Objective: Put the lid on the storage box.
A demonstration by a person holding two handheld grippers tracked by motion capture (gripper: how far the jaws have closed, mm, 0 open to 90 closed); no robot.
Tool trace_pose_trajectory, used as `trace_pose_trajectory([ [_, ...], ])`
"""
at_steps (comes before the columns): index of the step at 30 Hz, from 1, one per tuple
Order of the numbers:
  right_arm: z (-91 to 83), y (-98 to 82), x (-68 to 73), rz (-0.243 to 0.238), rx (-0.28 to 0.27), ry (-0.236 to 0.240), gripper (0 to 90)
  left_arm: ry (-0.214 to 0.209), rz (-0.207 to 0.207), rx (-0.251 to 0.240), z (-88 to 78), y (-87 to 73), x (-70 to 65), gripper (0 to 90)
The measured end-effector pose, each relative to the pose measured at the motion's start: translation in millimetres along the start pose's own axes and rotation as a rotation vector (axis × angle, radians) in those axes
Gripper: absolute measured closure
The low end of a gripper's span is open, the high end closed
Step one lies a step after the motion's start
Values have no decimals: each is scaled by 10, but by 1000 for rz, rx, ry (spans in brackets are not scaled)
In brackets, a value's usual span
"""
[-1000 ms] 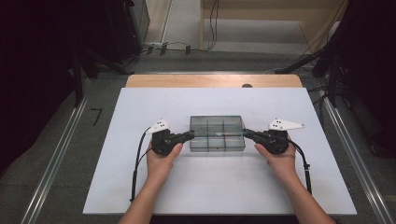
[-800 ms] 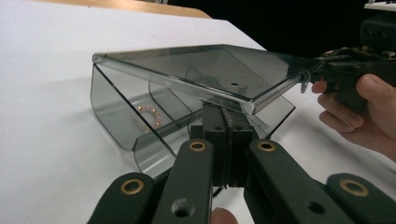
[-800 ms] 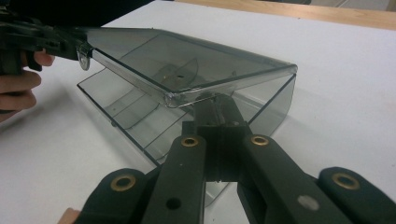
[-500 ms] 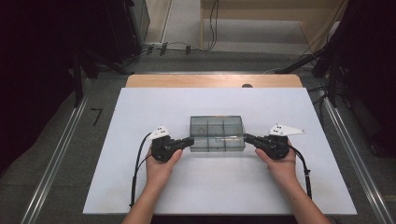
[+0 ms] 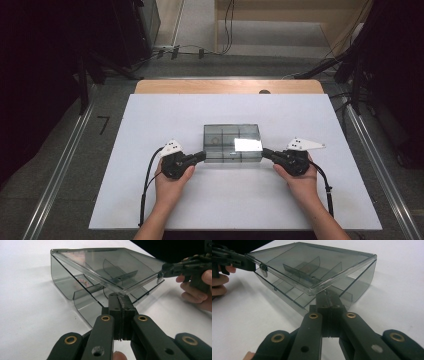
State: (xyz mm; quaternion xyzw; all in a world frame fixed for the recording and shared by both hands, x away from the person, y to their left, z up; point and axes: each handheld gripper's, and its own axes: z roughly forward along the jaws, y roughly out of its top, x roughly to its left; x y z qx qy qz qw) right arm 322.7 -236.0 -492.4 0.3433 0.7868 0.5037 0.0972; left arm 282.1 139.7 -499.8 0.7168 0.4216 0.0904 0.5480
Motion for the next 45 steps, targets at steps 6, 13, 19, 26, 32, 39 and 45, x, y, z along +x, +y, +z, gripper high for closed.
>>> trace_pose_trajectory([
  [6,-65,-9,21,5,-9,-1,879,-14,-6,-13,-108,-13,-31,898],
  [13,-160,-5,51,9,-35,2,876,-30,-2,-37,-247,-7,-85,897],
  [19,-263,0,97,-19,-48,-15,840,-36,33,-91,-418,-11,-140,806],
  [26,-399,4,132,-37,-104,-24,642,-3,74,-135,-581,-28,-163,587],
  [32,-501,2,147,-42,-135,-30,460,38,86,-145,-695,-45,-150,308],
  [39,-647,-14,140,-42,-158,-40,298,60,94,-154,-863,-71,-87,120],
  [45,-781,-60,79,-34,-168,-62,202,68,81,-165,-1003,-123,-15,49],
])
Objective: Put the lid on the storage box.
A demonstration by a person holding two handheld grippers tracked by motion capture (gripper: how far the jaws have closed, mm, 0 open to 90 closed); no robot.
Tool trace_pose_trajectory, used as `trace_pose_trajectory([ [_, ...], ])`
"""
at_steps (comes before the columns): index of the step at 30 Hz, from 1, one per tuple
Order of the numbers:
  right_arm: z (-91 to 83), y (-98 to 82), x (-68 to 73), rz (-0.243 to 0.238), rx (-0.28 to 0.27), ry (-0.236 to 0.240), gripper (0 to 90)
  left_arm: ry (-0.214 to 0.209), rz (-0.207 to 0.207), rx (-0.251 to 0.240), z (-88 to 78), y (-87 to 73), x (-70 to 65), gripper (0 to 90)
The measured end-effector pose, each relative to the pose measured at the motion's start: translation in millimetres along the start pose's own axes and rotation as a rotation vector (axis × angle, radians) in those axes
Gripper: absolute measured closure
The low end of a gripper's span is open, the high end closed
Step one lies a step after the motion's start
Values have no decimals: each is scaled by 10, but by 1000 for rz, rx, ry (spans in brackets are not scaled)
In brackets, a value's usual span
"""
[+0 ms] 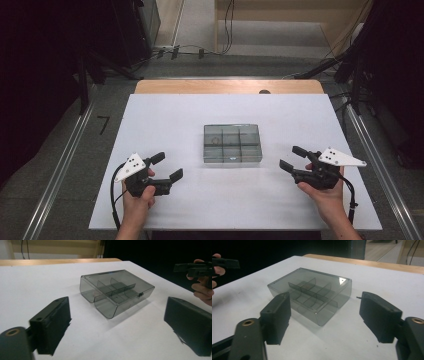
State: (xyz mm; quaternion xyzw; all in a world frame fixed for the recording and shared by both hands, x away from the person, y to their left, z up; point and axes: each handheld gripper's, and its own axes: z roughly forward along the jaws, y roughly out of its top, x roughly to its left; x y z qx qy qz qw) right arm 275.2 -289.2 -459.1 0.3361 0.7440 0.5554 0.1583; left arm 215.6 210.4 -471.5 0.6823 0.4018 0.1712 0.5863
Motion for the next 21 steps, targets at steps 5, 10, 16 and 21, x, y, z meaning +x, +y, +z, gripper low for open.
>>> trace_pose_trajectory([
  [5,-128,-34,-68,11,-3,-28,147,-1,6,-16,-75,-14,46,12],
  [10,-246,-103,-146,-20,16,-80,107,21,4,-14,-126,-26,109,0],
  [16,-378,-165,-266,-3,13,-100,71,41,0,-20,-190,-46,194,0],
  [21,-469,-210,-393,7,3,-114,19,49,-2,-18,-222,-79,267,0],
])
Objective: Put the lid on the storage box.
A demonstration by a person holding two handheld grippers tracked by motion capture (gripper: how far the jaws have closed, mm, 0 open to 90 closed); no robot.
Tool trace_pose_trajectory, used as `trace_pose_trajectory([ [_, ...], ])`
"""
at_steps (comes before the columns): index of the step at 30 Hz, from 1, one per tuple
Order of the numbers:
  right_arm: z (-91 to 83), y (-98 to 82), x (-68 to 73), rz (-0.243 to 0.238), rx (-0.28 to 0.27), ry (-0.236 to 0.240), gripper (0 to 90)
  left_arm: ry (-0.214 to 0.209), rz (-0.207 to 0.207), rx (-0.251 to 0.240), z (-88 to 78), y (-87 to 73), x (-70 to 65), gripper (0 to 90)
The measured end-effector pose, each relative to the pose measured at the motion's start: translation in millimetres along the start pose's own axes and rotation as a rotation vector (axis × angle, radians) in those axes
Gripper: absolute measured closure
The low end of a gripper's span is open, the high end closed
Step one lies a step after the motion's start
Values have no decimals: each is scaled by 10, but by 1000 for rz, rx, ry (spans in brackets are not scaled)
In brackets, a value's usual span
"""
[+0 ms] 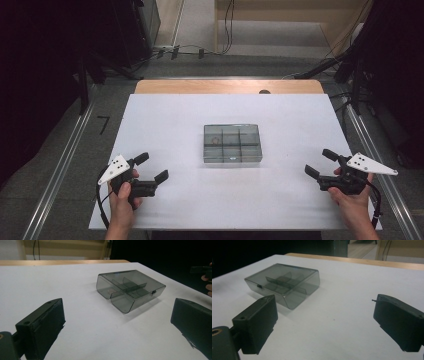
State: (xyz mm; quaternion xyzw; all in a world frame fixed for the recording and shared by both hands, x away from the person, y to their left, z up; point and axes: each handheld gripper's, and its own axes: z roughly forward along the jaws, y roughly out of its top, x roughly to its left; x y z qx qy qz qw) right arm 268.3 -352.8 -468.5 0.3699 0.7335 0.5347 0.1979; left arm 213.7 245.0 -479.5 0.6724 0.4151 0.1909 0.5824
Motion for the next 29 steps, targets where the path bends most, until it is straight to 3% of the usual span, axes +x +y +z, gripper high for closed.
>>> trace_pose_trajectory([
  [1,1,-15,-19,-17,5,-1,10,2,2,2,-7,-4,16,0],
  [9,9,-93,-128,-12,7,-6,0,14,7,4,-39,-23,72,0],
  [16,-28,-117,-198,19,-12,-21,0,19,3,4,-44,-38,99,0],
  [29,-9,-120,-201,18,-10,2,0,31,18,27,-11,-63,112,0],
])
